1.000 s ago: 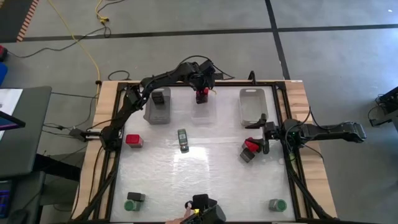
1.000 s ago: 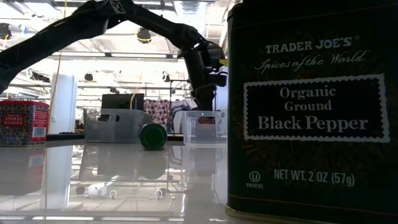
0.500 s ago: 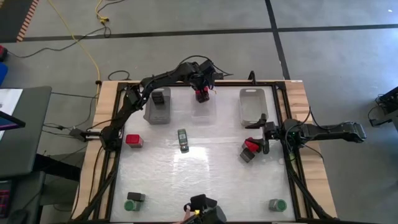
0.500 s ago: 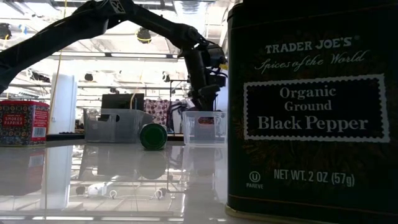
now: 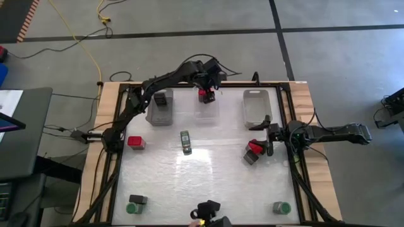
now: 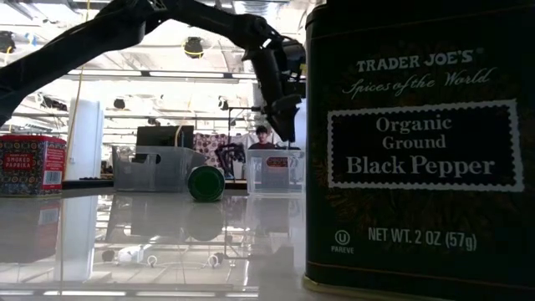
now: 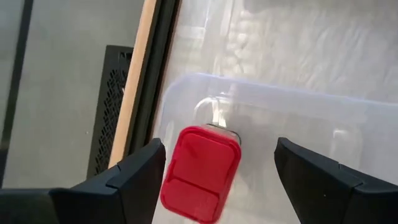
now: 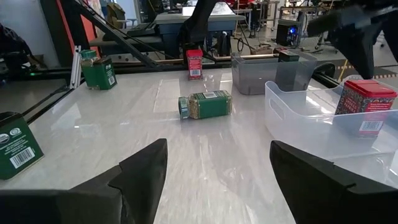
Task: Sort spices by type
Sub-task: Put the green seasoning bottle into the gray bin
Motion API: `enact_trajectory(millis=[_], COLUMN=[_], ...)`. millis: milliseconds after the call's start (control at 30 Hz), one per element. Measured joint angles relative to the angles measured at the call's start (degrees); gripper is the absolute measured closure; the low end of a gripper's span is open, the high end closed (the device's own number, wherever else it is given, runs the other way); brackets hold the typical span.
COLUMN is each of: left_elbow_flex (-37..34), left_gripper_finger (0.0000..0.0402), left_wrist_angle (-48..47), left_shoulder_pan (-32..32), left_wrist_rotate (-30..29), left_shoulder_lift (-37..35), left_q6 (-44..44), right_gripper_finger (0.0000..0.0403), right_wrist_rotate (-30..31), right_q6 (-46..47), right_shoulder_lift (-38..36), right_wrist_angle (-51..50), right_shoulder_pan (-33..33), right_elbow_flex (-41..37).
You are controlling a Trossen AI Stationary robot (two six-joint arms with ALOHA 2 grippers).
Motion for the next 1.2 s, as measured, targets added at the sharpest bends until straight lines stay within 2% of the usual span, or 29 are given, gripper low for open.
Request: enact_trajectory(millis=[267, 400, 500, 633, 800, 1000, 1200], left_elbow_flex=[-0.1, -0.1, -0.35, -5.16, -18.14, -42.55, -64.01], left_gripper_finger=[0.0111, 0.0111, 0.0111, 0.0111, 0.0111, 0.0111, 0.0111], left_wrist_angle=[-5.52, -8.4, -8.34, -5.16, 2.84, 18.61, 30.43], left_shoulder_pan=[-2.62, -4.79, -7.05, -9.99, -11.51, -12.99, -18.81], left_wrist_rotate=[0.79, 5.79, 6.77, 6.82, 6.18, 4.25, -6.03], left_shoulder_lift=[-5.46, -7.05, -6.97, -7.92, -13.56, -28.6, -45.78], left_q6=[-5.26, -6.81, -7.12, -7.35, -9.36, -16.6, -23.1], right_gripper_finger=[0.0091, 0.0091, 0.0091, 0.0091, 0.0091, 0.0091, 0.0091], right_wrist_rotate=[0.0, 0.0, -0.01, 0.0, -0.02, -0.02, -0.02], right_q6=[0.0, 0.0, 0.0, 0.0, 0.0, 0.0, 0.0], right_shoulder_lift=[0.0, 0.01, -0.01, 0.0, -0.01, -0.01, 0.01], right_wrist_angle=[0.0, -0.02, -0.02, -0.02, -0.02, -0.02, -0.02], right_shoulder_pan=[-0.01, 0.0, 0.0, 0.0, 0.0, -0.01, 0.02], right_elbow_flex=[0.0, 0.01, 0.01, -0.01, 0.0, 0.01, 0.0])
